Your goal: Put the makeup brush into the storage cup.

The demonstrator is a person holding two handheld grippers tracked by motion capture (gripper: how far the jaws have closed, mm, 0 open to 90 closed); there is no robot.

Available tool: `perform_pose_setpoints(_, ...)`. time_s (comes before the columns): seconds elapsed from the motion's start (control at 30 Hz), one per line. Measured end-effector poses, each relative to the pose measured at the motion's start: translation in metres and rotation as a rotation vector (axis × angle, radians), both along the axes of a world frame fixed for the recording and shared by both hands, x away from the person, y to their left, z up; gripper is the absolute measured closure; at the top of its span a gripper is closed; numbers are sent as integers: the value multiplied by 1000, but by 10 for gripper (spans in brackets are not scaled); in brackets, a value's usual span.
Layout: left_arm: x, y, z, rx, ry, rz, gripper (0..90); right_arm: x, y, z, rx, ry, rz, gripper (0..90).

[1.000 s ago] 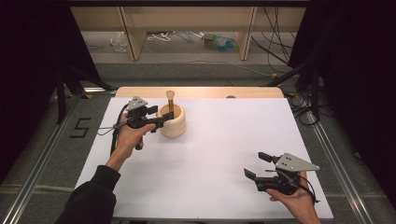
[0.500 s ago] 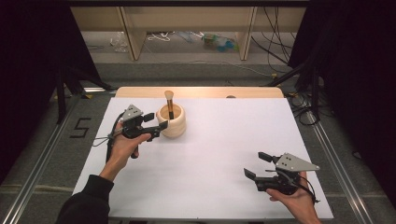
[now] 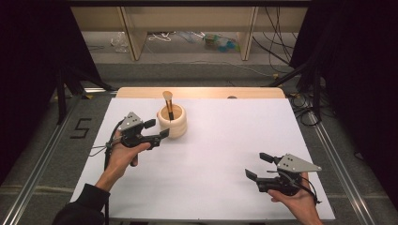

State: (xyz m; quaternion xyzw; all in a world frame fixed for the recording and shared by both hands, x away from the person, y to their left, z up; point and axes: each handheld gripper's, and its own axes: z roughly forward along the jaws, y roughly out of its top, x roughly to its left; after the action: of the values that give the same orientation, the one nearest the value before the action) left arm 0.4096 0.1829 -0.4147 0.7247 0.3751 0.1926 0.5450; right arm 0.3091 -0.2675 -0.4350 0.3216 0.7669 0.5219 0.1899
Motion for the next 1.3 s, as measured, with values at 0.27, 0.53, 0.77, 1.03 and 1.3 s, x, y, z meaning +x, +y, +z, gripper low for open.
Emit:
perform_pose_setpoints(0.27, -12, 2, -3, -1, -7, -10, 274, 1, 0, -1, 1, -15, 3, 208)
perform_pose_setpoints(0.53, -28, 3, -10, 32, -17, -27, 271, 0, 2, -2, 19, -11, 17, 207)
perform_pose_setpoints(0.77, -41, 4, -14, 36, -38, -39, 269, 1, 3, -2, -3, -17, 18, 205)
perform_pose_setpoints(1.03, -57, 7, -17, 25, -64, -66, 260, 1, 5, -2, 17, -20, 21, 194)
perform_pose_setpoints(1.3, -66, 11, -21, -8, -77, -62, 257, 0, 2, -1, 7, -11, 2, 186)
